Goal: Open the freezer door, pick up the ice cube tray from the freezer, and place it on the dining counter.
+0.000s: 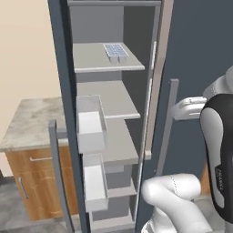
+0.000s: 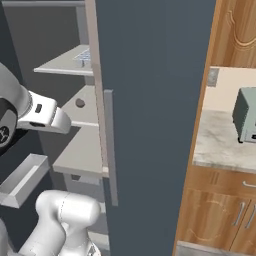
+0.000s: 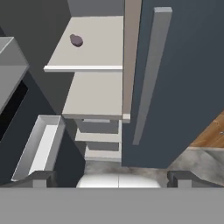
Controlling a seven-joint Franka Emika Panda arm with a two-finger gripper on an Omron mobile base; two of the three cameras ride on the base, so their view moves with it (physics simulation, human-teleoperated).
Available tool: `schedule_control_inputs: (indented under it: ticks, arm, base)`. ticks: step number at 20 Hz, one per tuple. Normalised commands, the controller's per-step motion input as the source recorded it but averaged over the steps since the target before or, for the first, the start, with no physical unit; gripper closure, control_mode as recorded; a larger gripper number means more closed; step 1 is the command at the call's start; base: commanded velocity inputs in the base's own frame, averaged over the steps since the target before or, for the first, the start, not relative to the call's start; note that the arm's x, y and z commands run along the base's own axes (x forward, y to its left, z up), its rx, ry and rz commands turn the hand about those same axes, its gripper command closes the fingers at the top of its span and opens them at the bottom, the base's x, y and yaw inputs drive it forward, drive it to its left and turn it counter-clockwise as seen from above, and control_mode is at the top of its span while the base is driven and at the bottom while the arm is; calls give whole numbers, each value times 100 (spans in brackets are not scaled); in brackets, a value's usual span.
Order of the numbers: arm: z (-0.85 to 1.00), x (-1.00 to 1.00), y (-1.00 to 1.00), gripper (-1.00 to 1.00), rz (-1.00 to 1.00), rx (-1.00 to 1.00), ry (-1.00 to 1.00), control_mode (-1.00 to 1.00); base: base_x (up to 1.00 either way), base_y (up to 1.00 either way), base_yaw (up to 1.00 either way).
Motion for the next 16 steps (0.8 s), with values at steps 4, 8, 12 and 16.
schedule_control_inputs:
  ticks: [4,8,12,16]
  arm:
    - [0,0,0,-100,0,0,0,100]
    - [0,0,0,-100,0,0,0,100]
    - [0,0,0,-100,0,0,0,100]
    - [0,0,0,-100,0,0,0,100]
  base:
    - [48,23,0]
    - [27,40,0]
    - [12,49,0]
    - [40,11,0]
